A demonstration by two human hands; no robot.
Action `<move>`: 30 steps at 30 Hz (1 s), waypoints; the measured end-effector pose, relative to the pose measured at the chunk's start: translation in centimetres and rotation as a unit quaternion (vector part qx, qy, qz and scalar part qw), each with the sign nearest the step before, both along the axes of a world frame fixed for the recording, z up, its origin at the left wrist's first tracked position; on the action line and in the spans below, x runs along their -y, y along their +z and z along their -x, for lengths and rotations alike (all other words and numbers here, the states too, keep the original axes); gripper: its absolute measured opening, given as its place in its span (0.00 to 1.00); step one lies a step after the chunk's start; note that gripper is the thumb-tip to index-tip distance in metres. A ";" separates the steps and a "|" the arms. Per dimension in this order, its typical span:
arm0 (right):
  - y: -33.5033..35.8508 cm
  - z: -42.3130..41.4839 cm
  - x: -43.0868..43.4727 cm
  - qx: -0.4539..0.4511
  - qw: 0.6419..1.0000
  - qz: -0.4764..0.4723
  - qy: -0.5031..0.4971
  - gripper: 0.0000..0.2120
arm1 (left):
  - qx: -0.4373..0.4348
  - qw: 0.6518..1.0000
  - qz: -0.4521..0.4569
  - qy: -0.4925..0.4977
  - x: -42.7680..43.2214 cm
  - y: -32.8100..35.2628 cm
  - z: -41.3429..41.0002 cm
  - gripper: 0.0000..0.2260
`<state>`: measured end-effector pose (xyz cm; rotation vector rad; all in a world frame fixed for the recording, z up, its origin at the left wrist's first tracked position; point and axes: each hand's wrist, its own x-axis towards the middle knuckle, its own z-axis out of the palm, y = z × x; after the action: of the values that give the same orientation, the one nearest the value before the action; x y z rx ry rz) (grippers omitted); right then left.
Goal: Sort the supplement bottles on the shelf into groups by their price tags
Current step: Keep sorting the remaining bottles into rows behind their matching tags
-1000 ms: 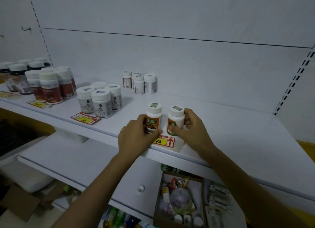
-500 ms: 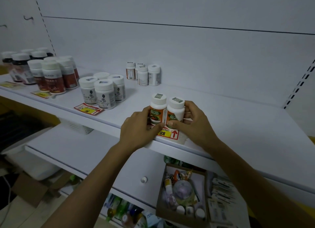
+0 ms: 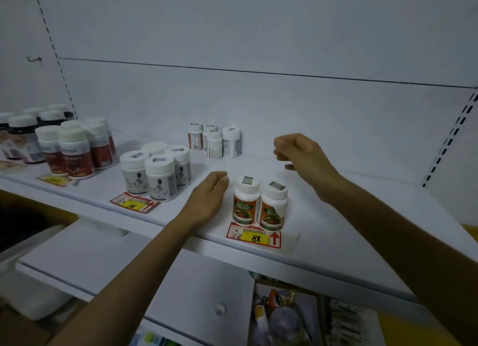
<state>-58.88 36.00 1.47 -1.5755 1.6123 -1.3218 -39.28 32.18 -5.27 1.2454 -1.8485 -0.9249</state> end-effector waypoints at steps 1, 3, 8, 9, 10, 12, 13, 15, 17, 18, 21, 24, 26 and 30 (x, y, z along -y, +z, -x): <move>0.9 -0.3 1.1 -0.038 0.999 -0.015 0.015 0.10 | 0.001 1.000 0.004 -0.007 0.5 0.2 0.0 0.17; 2.4 -1.4 3.4 -0.123 0.990 -0.050 0.045 0.10 | 0.009 1.000 0.008 -0.019 1.7 0.4 -0.1 0.17; 5.6 -5.5 9.6 -0.336 0.935 -0.072 0.089 0.14 | 0.001 0.999 0.019 -0.039 4.7 0.4 -0.3 0.17; 5.9 -6.3 11.0 -0.389 0.915 -0.068 0.089 0.15 | 0.000 0.999 0.023 -0.042 5.3 0.3 -0.3 0.17; 6.2 -7.1 12.4 -0.444 0.889 -0.068 0.086 0.16 | -0.006 0.999 0.027 -0.042 6.0 0.0 -0.4 0.17; 6.0 -8.4 15.1 -0.533 0.840 -0.071 0.074 0.19 | -0.025 0.999 0.023 -0.039 6.9 -0.5 -0.4 0.16; 5.7 -8.9 16.5 -0.561 0.822 -0.077 0.069 0.21 | -0.042 0.998 0.015 -0.037 7.3 -0.7 -0.5 0.16; 4.8 -9.3 19.0 -0.591 0.799 -0.094 0.059 0.26 | -0.093 0.995 -0.012 -0.028 7.9 -1.0 -0.5 0.16; 3.9 -9.3 20.8 -0.604 0.787 -0.111 0.048 0.31 | -0.119 0.992 -0.023 -0.025 8.4 -1.1 -0.4 0.15; 3.6 -9.3 21.4 -0.607 0.785 -0.114 0.042 0.32 | -0.120 0.992 -0.021 -0.027 8.5 -1.0 -0.4 0.15; 2.9 -9.2 22.4 -0.602 0.791 -0.105 0.028 0.32 | -0.116 0.992 -0.013 -0.041 8.2 -1.0 -0.2 0.16; 1.9 -9.5 23.1 -0.601 0.791 -0.109 0.037 0.31 | -0.118 0.991 -0.009 -0.057 8.1 -1.3 -0.4 0.16; 1.2 -9.8 23.4 -0.609 0.784 -0.115 0.043 0.30 | -0.124 0.990 -0.008 -0.062 8.2 -1.3 -0.5 0.16; 1.1 -10.3 23.4 -0.584 0.809 -0.062 0.029 0.22 | -0.138 0.989 0.000 -0.061 8.3 -1.3 -0.6 0.15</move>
<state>-48.57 12.61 2.57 -2.5185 2.1551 -0.0366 -38.66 23.92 -6.58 0.9573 -1.7182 -1.1030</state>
